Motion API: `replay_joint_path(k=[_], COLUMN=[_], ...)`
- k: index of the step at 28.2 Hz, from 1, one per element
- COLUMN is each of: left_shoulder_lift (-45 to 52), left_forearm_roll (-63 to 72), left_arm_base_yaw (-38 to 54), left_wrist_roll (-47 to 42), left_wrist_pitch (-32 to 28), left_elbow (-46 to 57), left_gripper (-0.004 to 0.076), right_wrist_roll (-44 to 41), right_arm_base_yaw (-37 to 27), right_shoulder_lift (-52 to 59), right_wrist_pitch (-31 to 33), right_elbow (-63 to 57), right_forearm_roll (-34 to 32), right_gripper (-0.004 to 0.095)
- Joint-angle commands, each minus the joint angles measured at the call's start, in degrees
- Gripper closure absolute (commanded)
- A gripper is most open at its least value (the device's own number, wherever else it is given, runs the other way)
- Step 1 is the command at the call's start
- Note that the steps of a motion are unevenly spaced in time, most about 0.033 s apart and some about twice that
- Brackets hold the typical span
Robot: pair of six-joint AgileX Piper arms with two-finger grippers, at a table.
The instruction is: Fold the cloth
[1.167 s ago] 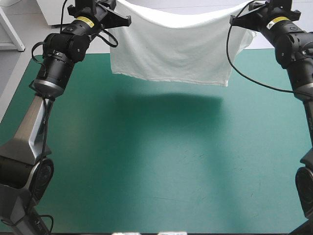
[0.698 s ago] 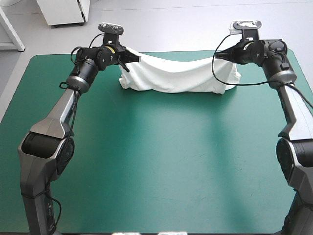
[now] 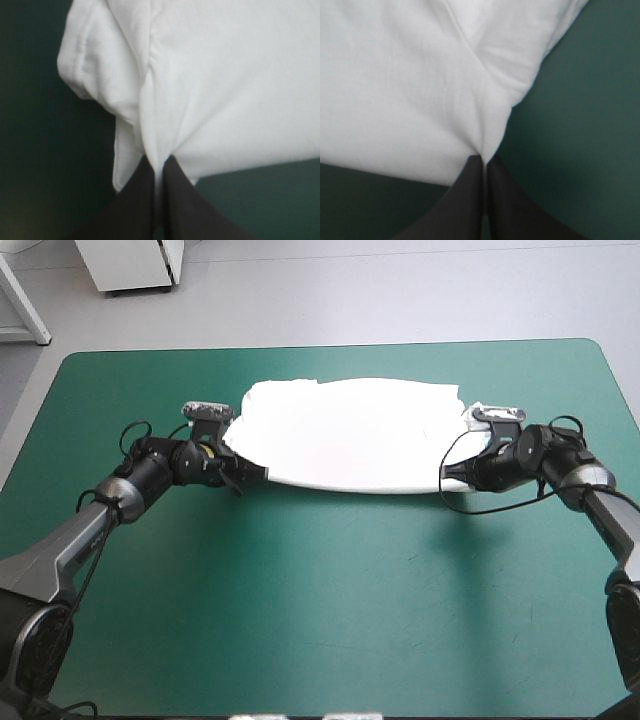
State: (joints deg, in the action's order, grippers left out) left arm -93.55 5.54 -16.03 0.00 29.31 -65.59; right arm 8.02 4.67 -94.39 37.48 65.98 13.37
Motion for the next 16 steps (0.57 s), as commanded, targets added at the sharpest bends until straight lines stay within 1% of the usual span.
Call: replay_joint_path(k=[1,4,5,7,12,16], left_shoulder_lift=[6.3,9.1,10.7,12.3,15.7,15.5], left_forearm_roll=[1.1,1.4,1.3,1.4,3.2,3.4], left_arm_base_yaw=[-2.3,-4.1,-4.9,-5.2,-5.5,-5.5], left_wrist_roll=[-0.7,-2.2,-4.2,-4.9,-5.0,-5.0], left_wrist_pitch=[-2.3,-2.2,-1.9,-1.4,0.2,2.3], left_elbow=[5.3,11.4,14.4,16.6,20.9,21.9], left_gripper=[0.0734,0.0734,0.0734,0.0734,0.0734,0.0734], right_wrist_roll=[1.0,1.3,1.3,1.3,1.3,1.3], right_arm_base_yaw=[0.1,0.1,0.1,0.1,0.1,0.1], right_shoulder_lift=[5.4,8.1,9.9,11.8,17.3,19.0], right_wrist_pitch=[-1.7,-1.4,-1.1,-0.6,0.5,1.4], right_elbow=[-4.4,-9.5,-12.3,-14.8,-19.9,-21.2], right_forearm_roll=[1.3,2.7,2.8,2.8,2.9,3.8], right_gripper=[0.0925,0.0925,0.0925,0.0925,0.0925,0.0925])
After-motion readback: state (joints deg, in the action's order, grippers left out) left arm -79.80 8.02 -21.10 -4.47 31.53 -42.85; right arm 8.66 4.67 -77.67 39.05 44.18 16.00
